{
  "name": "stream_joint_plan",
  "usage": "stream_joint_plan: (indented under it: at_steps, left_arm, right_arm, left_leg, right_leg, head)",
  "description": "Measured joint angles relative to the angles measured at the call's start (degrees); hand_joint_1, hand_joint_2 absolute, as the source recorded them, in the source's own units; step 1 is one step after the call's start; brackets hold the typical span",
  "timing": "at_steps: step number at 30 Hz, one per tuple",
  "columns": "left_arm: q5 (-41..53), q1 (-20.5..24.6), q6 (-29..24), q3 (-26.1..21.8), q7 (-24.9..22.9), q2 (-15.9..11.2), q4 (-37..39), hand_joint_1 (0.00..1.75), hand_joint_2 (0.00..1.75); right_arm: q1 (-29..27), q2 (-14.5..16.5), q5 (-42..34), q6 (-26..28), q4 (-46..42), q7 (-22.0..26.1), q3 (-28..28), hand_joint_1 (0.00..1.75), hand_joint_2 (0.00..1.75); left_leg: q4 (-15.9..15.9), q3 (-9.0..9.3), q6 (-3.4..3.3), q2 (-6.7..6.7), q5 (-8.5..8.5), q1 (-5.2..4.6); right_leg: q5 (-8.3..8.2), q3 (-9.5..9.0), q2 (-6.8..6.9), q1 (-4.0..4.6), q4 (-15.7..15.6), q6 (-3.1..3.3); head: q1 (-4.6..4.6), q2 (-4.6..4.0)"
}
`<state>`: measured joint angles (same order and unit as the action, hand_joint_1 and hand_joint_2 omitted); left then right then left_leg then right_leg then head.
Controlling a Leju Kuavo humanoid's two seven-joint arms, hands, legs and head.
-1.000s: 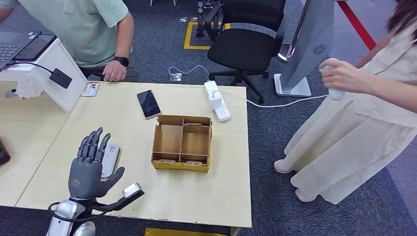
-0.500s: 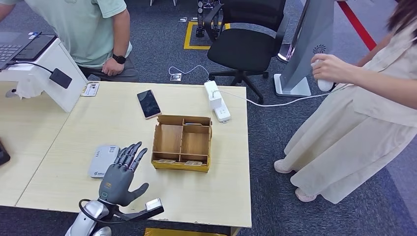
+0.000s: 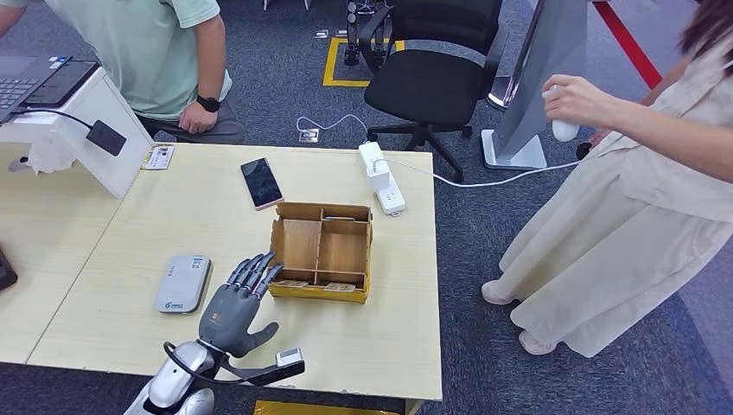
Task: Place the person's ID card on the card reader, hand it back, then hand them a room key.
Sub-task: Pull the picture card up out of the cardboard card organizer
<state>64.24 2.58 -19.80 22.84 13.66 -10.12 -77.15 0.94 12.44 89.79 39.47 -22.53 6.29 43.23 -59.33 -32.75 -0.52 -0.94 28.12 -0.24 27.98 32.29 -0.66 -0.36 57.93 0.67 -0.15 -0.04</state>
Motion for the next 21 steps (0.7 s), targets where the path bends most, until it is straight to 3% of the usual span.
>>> stream_joint_plan:
  at_steps: [6, 12, 21]
  left_arm:
    - [0.22, 0.37, -0.01, 0.14, -0.15, 0.06, 0.31, 0.0, 1.75]
    - [2.06, 4.69, -0.78, 2.46, -2.08, 1.14, 3.05, 0.0, 1.75]
    - [2.46, 5.67, -2.1, 3.03, -3.46, 1.64, 3.67, 0.0, 1.75]
  right_arm:
    - [0.03, 0.0, 0.02, 0.0, 0.03, -0.06, -0.11, 0.0, 0.0]
    - [0.23, 0.0, 0.04, 0.0, 0.62, -0.48, -1.61, 0.0, 0.0]
    - [0.31, 0.0, -0.31, 0.0, 0.9, -0.77, -1.91, 0.0, 0.0]
  left_leg:
    - [0.0, 0.0, 0.0, 0.0, 0.0, 0.0]
    - [0.0, 0.0, 0.0, 0.0, 0.0, 0.0]
    - [0.0, 0.0, 0.0, 0.0, 0.0, 0.0]
  right_leg:
    - [0.0, 0.0, 0.0, 0.0, 0.0, 0.0]
    - [-0.01, 0.0, 0.0, 0.0, 0.0, 0.0]
    - [-0.01, 0.0, 0.0, 0.0, 0.0, 0.0]
  head:
    - [-0.01, -0.01]
    - [-0.01, -0.02]
    - [0.0, -0.01]
